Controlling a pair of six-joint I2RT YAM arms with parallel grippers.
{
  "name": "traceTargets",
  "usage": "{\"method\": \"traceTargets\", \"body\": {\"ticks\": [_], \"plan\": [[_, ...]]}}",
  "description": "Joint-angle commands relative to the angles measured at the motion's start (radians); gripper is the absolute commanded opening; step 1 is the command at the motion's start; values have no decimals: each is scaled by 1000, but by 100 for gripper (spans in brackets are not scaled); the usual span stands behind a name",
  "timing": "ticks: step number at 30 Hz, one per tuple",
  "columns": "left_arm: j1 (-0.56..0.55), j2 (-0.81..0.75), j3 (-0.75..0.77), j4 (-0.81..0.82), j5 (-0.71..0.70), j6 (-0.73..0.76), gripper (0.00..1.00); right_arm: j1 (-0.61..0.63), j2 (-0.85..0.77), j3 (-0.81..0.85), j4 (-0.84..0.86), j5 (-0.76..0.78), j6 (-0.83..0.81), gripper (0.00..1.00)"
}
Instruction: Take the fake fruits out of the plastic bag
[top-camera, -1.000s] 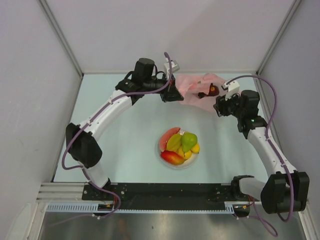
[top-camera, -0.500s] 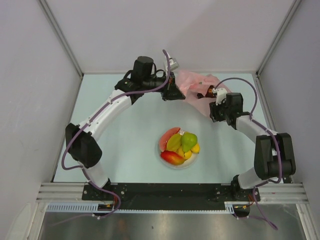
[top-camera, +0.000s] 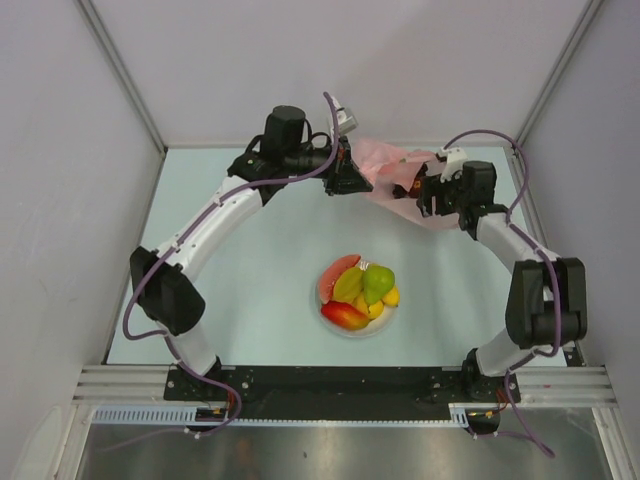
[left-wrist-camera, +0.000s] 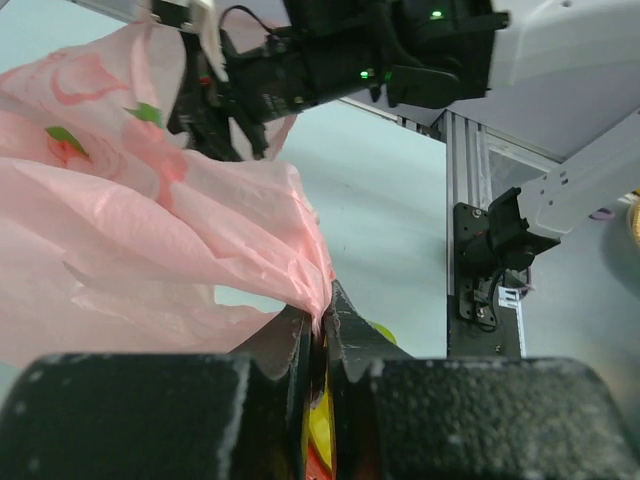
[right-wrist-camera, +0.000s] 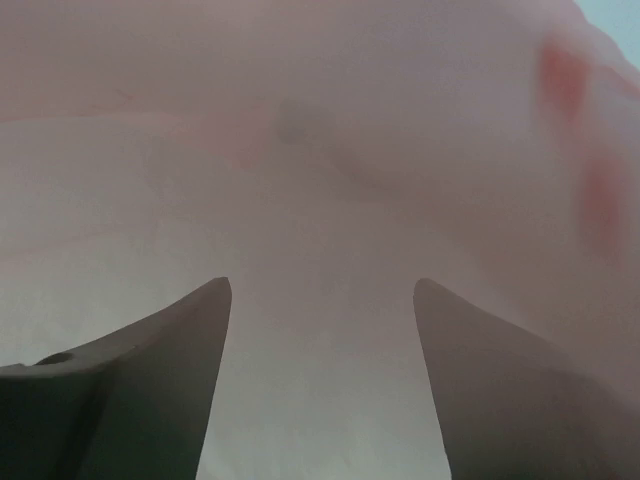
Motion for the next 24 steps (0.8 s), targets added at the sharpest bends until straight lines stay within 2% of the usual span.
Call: {"method": "traceTargets", "body": {"ticks": [1, 5, 7, 16, 19, 20, 22, 23, 24], "plan": [[-2, 10, 49, 25, 20, 1, 11, 5, 129, 91, 109, 89, 91, 83], [-2, 7, 32, 21, 19, 5, 5, 2, 218, 185, 120, 126, 139, 100], [-5, 4, 21, 17, 20, 10, 0, 7, 270, 216, 125, 132, 153, 100], [-28, 5, 18, -13, 7, 41, 0, 32, 496, 386, 135, 199, 147, 100], [-33, 5, 19, -24, -15, 45, 0, 32, 544, 435, 126, 195, 99, 84], [-34, 4, 19, -27, -23, 45, 0, 30, 542, 446, 120, 189, 90, 74], [-36, 4, 15, -32, -41, 71, 0, 10, 505, 460, 99, 129, 94, 64], [-37, 5, 12, -30, -47, 73, 0, 6, 486, 460, 89, 111, 99, 55], [-37, 10, 6, -24, -52, 70, 0, -1, 434, 458, 68, 92, 110, 53]]}}
